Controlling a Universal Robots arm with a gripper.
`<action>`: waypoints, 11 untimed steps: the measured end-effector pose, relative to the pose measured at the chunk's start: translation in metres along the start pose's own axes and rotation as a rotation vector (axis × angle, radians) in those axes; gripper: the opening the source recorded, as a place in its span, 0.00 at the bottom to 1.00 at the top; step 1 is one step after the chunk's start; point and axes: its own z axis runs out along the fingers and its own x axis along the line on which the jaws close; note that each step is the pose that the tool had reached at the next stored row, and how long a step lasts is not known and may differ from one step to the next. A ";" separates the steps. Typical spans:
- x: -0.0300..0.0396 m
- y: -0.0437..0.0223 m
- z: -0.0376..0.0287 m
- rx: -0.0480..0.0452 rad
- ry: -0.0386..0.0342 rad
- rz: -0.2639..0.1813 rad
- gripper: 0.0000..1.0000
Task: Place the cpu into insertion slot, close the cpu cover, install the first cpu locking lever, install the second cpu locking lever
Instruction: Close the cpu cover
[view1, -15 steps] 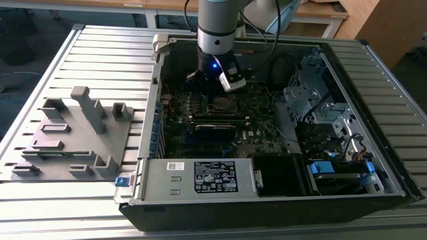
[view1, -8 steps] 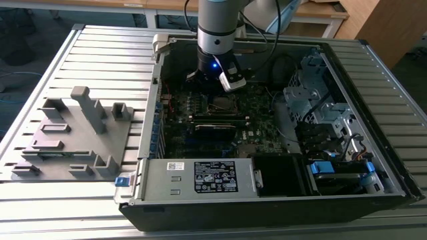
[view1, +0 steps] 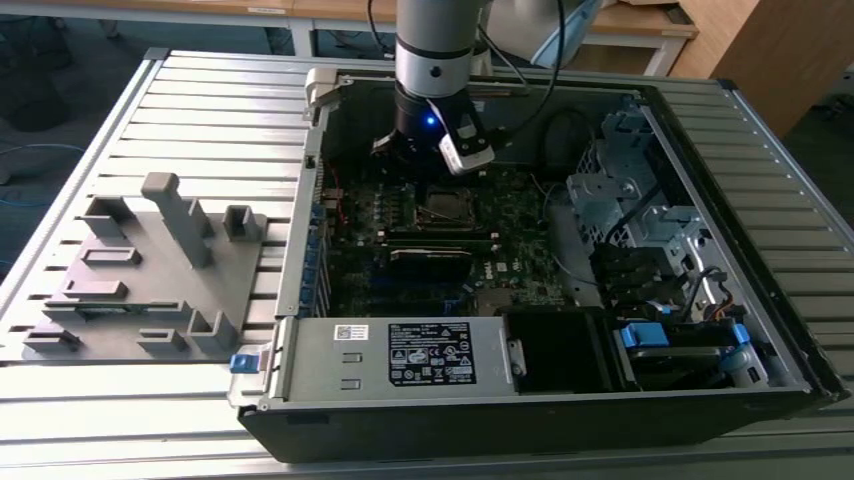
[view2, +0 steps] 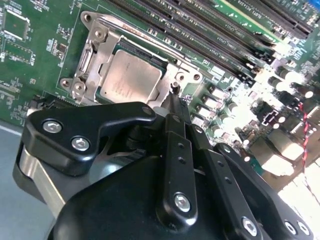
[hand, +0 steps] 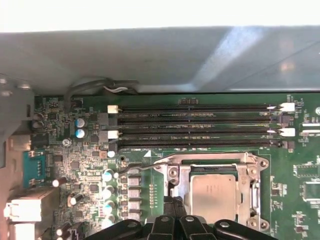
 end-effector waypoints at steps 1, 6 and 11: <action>0.0000 0.0000 -0.0013 0.0000 0.0000 0.000 0.10; 0.0000 0.0000 -0.0014 0.0000 0.0000 0.000 0.10; -0.0001 0.0000 -0.0015 0.0001 0.0001 0.000 0.10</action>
